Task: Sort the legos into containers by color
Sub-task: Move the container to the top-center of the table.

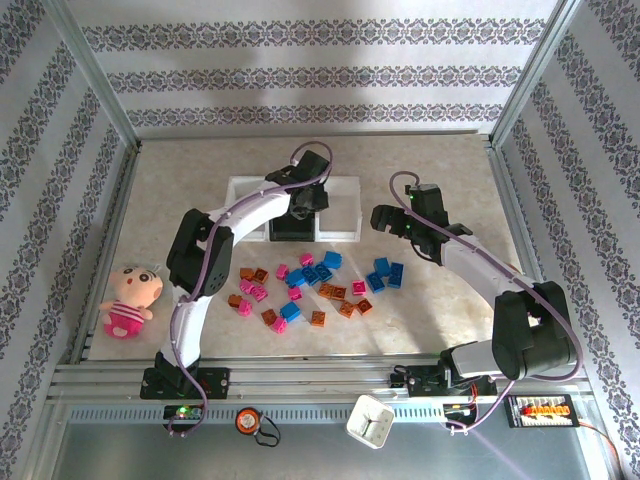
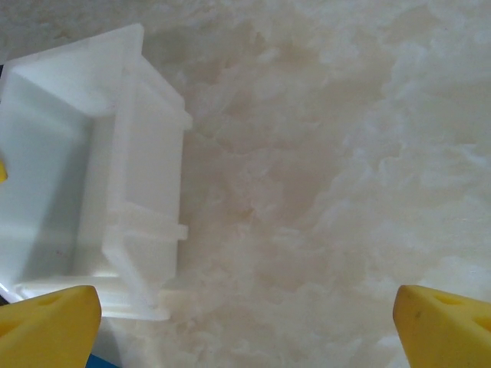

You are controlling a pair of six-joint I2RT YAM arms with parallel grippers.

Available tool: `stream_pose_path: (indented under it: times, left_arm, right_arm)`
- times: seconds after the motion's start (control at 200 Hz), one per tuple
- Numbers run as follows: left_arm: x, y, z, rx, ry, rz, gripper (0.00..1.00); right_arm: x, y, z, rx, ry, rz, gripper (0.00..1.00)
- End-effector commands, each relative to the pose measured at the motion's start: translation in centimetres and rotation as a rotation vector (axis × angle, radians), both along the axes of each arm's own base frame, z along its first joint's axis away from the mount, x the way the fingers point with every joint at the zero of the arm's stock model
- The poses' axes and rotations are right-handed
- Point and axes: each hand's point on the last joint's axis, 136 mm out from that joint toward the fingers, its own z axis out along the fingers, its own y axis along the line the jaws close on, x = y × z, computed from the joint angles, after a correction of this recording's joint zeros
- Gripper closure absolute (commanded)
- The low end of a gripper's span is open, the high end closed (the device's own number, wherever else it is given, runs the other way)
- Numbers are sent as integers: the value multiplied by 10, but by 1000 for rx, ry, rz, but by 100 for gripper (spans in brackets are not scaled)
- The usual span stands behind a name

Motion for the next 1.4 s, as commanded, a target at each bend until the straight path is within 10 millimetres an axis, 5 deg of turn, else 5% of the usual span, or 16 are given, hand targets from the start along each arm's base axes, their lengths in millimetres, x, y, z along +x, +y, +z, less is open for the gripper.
stream_pose_path:
  times: [0.0,0.125,0.27,0.48,0.665,0.74,0.809,0.999,1.089,1.149,1.394]
  left_arm:
    - [1,-21,-15,-110,46,86,100]
    - [6,-28,-16,-91,53,65,100]
    - [12,-30,-14,-73,47,40,100]
    - [16,-37,-9,-41,52,-27,100]
    - [14,-38,-6,-29,55,-53,100]
    - [13,-36,-2,-24,50,-58,70]
    - [14,-37,9,-28,21,-75,54]
    - [14,-30,87,-52,-158,-121,26]
    - [-2,-21,122,-75,-243,-151,17]
    - [-18,-11,135,-90,-282,-159,1]
    - [-100,55,114,-122,-371,-86,0]
  right_arm:
    - [-3,1,8,-20,-19,-9,2]
    - [-8,-7,17,-125,-74,-50,2]
    - [-10,-19,50,-283,-299,-153,2]
    - [-14,-5,70,-25,-399,-118,2]
    - [-12,-5,54,59,-287,-105,2]
    - [-13,-4,51,33,-229,-83,2]
    - [-17,-1,47,19,-171,-55,2]
    - [-37,26,24,-12,-13,83,3]
    - [-49,43,6,-5,73,146,5]
    - [-55,59,-4,17,112,182,5]
    - [-54,132,-13,161,98,161,7]
